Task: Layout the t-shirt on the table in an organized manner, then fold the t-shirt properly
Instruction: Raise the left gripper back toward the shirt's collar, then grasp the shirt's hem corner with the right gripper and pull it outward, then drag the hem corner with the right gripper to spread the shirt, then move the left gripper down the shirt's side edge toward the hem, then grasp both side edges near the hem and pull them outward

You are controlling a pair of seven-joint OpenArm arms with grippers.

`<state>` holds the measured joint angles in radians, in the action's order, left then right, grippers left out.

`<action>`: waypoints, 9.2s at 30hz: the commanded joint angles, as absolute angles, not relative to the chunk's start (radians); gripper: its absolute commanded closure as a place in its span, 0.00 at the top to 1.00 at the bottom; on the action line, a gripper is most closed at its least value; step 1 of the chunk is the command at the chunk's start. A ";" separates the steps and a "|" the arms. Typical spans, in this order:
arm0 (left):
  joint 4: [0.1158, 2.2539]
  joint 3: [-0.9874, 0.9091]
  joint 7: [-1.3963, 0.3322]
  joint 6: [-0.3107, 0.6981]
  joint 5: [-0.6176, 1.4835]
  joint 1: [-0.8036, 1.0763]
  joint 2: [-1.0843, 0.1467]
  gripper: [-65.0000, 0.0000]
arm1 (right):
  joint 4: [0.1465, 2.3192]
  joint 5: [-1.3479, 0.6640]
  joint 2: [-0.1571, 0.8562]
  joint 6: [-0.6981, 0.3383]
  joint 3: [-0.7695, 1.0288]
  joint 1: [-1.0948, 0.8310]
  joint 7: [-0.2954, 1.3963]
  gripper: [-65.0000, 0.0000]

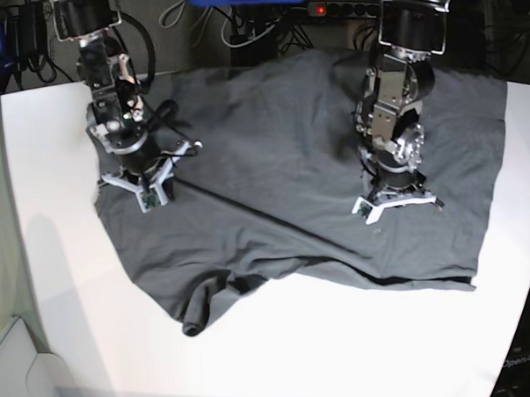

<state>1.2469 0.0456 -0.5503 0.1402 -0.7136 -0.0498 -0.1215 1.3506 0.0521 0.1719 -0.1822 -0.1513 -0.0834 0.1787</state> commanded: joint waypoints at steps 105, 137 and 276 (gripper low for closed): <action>1.438 0.045 -0.740 0.343 -0.622 0.127 -0.116 0.00 | 1.307 0.054 0.105 -0.298 -0.461 0.473 0.914 0.61; 1.429 0.042 -0.740 0.343 -0.622 0.127 -0.116 0.00 | 0.980 0.056 0.088 -0.298 -0.463 0.544 0.656 0.32; 1.164 -0.381 -0.711 0.335 -0.622 -0.334 -0.140 0.00 | 0.555 0.058 0.171 -0.380 -0.341 0.739 0.265 0.00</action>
